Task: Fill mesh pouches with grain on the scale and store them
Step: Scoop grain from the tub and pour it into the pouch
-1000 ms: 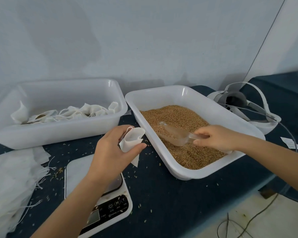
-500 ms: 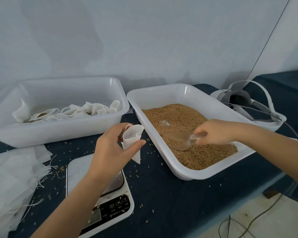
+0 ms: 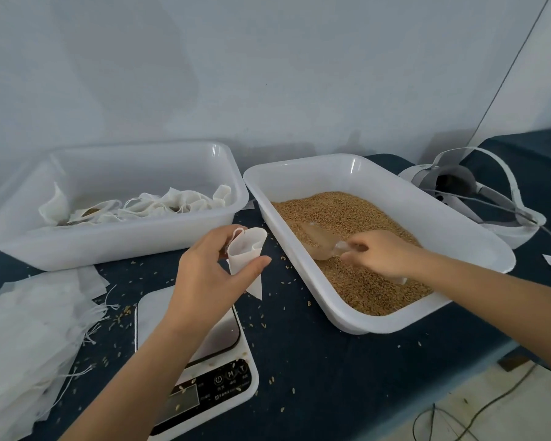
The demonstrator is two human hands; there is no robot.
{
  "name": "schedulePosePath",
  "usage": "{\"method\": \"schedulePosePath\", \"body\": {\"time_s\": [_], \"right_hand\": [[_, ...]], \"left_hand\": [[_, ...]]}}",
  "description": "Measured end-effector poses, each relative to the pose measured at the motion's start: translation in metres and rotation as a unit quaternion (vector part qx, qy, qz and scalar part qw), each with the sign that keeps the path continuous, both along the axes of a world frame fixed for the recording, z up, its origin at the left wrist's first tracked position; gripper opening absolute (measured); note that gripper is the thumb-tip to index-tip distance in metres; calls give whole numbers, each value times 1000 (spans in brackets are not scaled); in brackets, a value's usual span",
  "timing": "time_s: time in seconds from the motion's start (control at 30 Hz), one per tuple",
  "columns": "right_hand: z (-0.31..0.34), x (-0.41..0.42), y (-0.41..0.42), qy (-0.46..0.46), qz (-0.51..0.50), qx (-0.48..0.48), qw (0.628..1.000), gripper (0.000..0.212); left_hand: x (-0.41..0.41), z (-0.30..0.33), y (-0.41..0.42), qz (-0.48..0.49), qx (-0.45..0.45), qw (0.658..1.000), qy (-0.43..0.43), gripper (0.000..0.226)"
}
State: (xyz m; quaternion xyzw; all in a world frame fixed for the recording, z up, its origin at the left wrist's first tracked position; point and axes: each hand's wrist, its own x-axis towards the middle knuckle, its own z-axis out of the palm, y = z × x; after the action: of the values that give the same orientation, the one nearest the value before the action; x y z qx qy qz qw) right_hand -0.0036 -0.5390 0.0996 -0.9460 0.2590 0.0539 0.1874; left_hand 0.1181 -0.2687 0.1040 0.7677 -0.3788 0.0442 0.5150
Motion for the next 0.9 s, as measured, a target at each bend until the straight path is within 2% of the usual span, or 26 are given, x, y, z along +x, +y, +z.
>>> {"method": "schedulePosePath", "body": {"time_s": [0.1, 0.3, 0.37, 0.53, 0.67, 0.9], "right_hand": [[10, -7, -3, -21, 9, -5, 1000, 27], [48, -30, -10, -67, 43, 15, 997, 6], [67, -35, -11, -83, 63, 26, 994, 5], [106, -42, -3, -90, 135, 101, 982, 28], [116, -36, 9, -75, 192, 137, 969, 36], [126, -24, 34, -18, 231, 96, 968, 45]], "left_hand": [[3, 1, 2, 2, -6, 1000, 11, 32], [6, 5, -4, -2, 4, 1000, 23, 28], [9, 5, -5, 0, 12, 999, 30, 27], [16, 7, -5, 14, 51, 998, 35, 30], [20, 12, -2, 38, 101, 994, 27, 35], [19, 16, 3, 13, 151, 988, -18, 30]]}}
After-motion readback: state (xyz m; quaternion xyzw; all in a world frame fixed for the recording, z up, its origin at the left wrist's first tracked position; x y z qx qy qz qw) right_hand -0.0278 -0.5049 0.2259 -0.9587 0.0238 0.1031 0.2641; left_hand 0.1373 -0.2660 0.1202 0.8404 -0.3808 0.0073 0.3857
